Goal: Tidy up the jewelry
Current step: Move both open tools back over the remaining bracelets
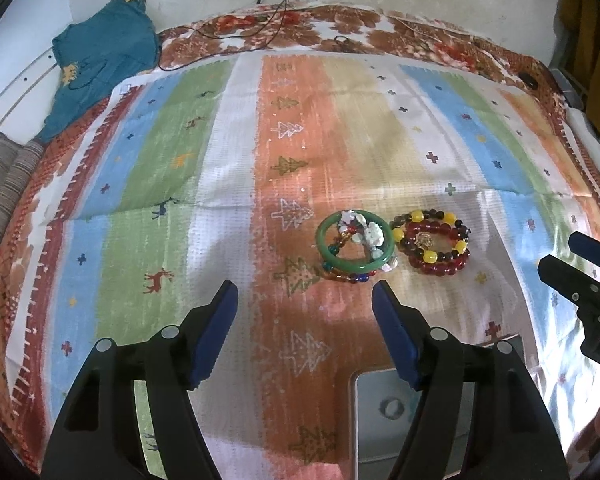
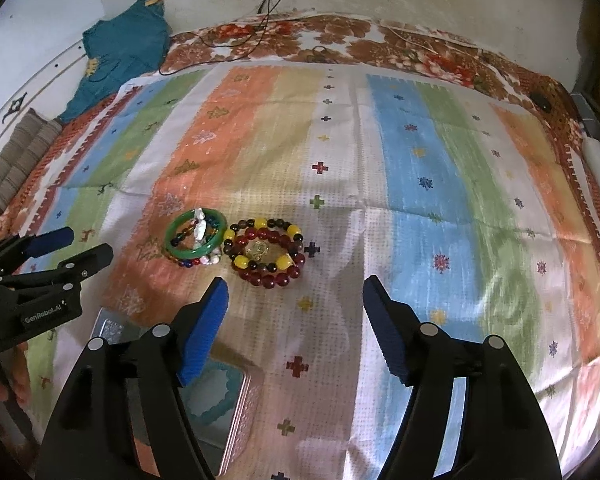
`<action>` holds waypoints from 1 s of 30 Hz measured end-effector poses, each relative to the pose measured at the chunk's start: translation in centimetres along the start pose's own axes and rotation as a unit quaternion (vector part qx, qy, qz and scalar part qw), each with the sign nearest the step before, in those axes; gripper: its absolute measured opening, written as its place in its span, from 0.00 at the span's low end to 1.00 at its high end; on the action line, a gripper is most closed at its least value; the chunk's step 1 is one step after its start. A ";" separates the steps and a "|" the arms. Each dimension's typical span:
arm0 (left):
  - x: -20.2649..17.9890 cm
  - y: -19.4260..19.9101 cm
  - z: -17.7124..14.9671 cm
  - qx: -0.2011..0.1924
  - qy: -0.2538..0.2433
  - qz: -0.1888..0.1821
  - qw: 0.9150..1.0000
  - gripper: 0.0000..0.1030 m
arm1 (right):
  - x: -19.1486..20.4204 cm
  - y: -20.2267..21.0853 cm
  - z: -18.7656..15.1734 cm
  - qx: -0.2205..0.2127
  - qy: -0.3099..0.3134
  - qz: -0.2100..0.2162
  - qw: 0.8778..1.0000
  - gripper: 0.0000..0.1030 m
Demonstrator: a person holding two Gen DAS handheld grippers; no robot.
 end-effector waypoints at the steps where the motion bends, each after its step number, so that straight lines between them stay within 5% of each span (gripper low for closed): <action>1: -0.1 -0.2 0.1 0.003 0.006 -0.009 1.000 0.68 | 0.0 -0.1 0.1 0.000 0.000 0.000 1.000 0.68; 30: 0.5 -6.6 3.3 0.031 0.020 -0.030 0.999 0.67 | -0.6 -7.1 2.5 0.048 0.001 -0.019 0.999 0.69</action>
Point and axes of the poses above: each gripper's, at about its wrist camera, not at the fingertips, and y roughly against the way its jaws point, x to its left, z to its top, the point moved 4 cm from there along -y, roughly the way its jaws point, and after that the axes turned 1 degree about -y, right-handed, at the moved point
